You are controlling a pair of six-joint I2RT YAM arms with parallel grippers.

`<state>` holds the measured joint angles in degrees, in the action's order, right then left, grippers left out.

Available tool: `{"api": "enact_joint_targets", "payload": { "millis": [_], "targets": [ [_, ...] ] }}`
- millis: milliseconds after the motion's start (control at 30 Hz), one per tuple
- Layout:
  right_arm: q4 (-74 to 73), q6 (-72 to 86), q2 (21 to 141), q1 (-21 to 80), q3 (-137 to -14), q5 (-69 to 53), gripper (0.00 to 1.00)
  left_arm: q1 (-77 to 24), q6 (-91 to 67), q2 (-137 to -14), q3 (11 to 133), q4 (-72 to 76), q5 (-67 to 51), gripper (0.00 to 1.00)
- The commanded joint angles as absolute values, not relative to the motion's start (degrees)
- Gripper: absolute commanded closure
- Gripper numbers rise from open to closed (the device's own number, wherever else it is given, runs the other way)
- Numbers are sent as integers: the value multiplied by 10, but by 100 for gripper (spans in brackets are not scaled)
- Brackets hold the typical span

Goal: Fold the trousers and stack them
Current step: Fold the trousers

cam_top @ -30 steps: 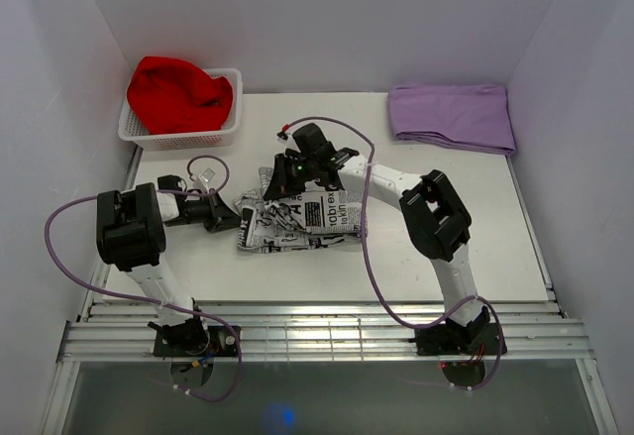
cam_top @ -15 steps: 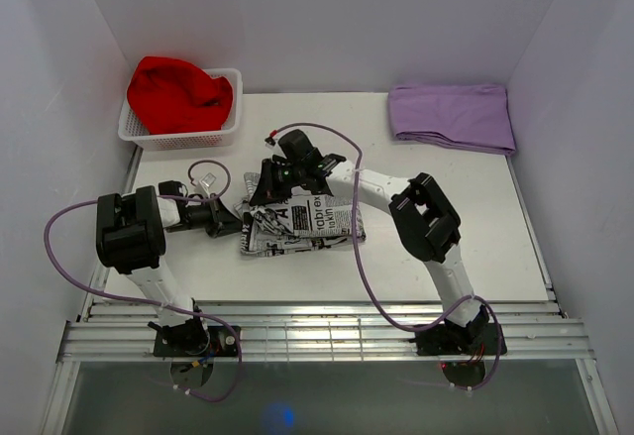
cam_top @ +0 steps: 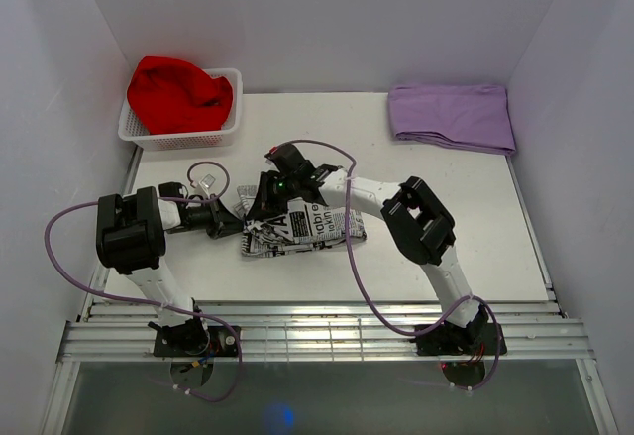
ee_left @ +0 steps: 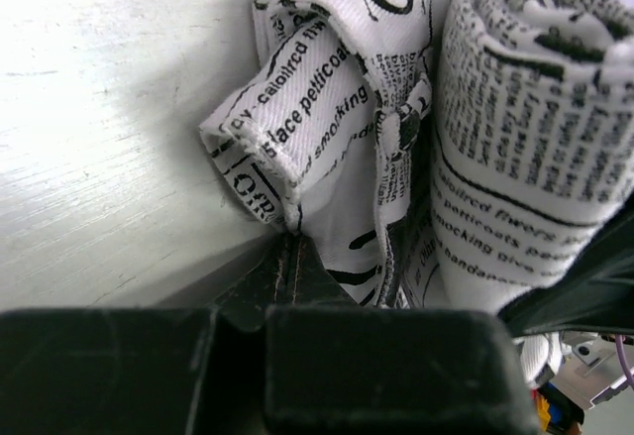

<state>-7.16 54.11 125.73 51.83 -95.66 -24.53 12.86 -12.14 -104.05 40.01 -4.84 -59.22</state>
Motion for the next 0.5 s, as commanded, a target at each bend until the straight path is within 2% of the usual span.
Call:
{"api": "enact_joint_targets", "payload": {
  "millis": [0, 233, 467],
  "targets": [
    [-63, 577, 1240, 528, -968, -251, 92, 123, -122, -1045, 398, -24, -543, 100],
    [-85, 606, 1244, 527, -1001, -251, 92, 122, -131, -1037, 387, -18, -533, 100],
    [-85, 646, 1258, 537, -968, -266, 92, 123, -158, -1040, 379, 20, -534, 100]
  ]
}}
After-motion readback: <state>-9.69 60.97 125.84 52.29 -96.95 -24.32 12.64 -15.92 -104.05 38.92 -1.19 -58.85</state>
